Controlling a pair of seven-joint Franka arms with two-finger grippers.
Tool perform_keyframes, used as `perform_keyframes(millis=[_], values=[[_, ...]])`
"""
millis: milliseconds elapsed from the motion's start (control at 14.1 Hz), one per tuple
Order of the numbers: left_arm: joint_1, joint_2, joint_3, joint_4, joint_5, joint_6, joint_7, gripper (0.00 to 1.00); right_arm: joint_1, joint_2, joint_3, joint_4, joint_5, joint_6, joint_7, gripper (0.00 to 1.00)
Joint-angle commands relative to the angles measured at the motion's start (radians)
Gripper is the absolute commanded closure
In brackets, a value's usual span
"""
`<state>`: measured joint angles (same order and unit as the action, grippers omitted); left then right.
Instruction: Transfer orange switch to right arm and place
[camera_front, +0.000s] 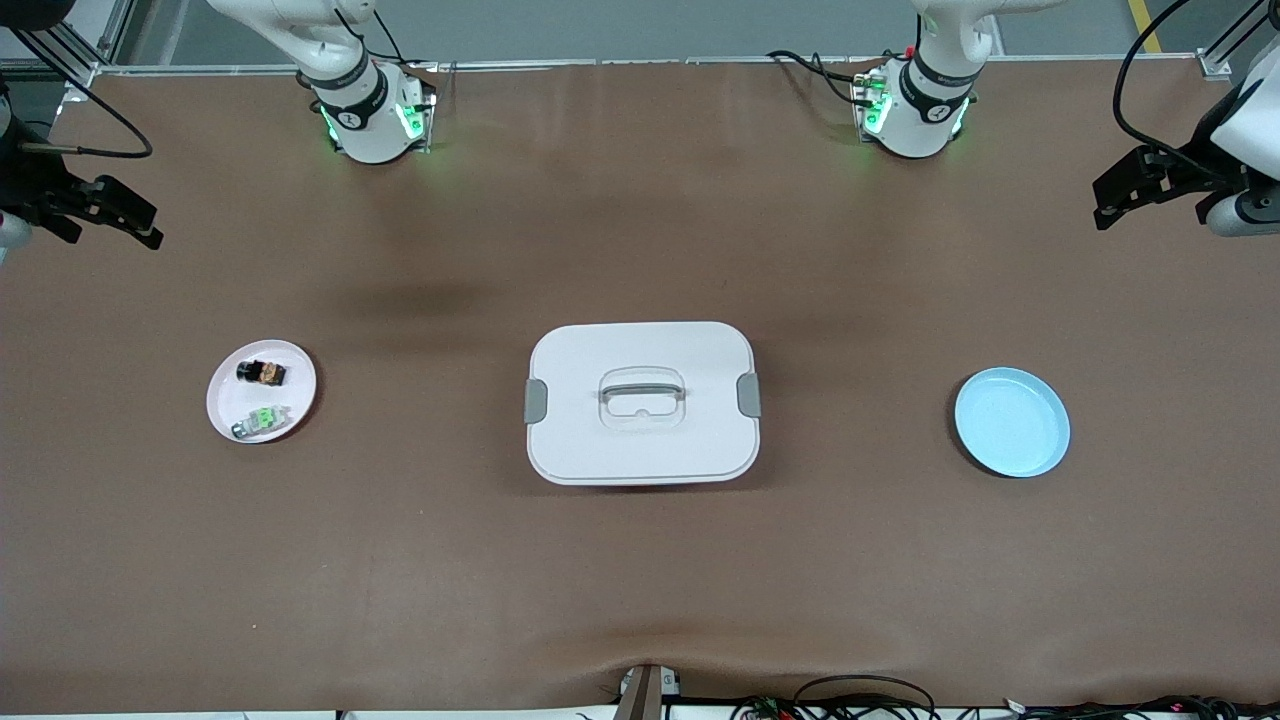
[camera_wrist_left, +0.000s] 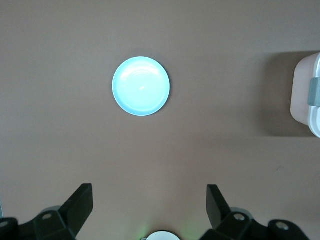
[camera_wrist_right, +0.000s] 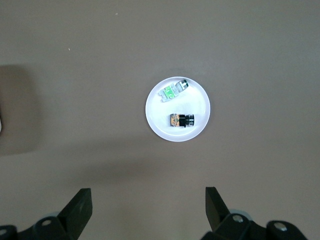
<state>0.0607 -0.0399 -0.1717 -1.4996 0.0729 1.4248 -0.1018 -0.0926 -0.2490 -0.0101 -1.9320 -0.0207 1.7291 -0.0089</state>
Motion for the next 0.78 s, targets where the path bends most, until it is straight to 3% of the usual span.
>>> perform_keyframes(millis=[0, 283, 708], values=[[0.005, -0.018, -0.003, -0.005, -0.008, -0.015, 0.014, 0.0, 0.001, -0.007, 0.001, 0.03, 0.01, -0.002, 0.004, 0.0], [0.005, -0.015, -0.003, -0.005, -0.008, -0.015, 0.014, 0.0, -0.003, 0.017, -0.001, 0.091, 0.011, -0.029, -0.002, 0.0], [0.005, -0.015, -0.003, -0.004, -0.013, -0.015, 0.013, 0.0, -0.006, 0.112, -0.001, 0.267, 0.011, -0.19, -0.002, 0.0]])
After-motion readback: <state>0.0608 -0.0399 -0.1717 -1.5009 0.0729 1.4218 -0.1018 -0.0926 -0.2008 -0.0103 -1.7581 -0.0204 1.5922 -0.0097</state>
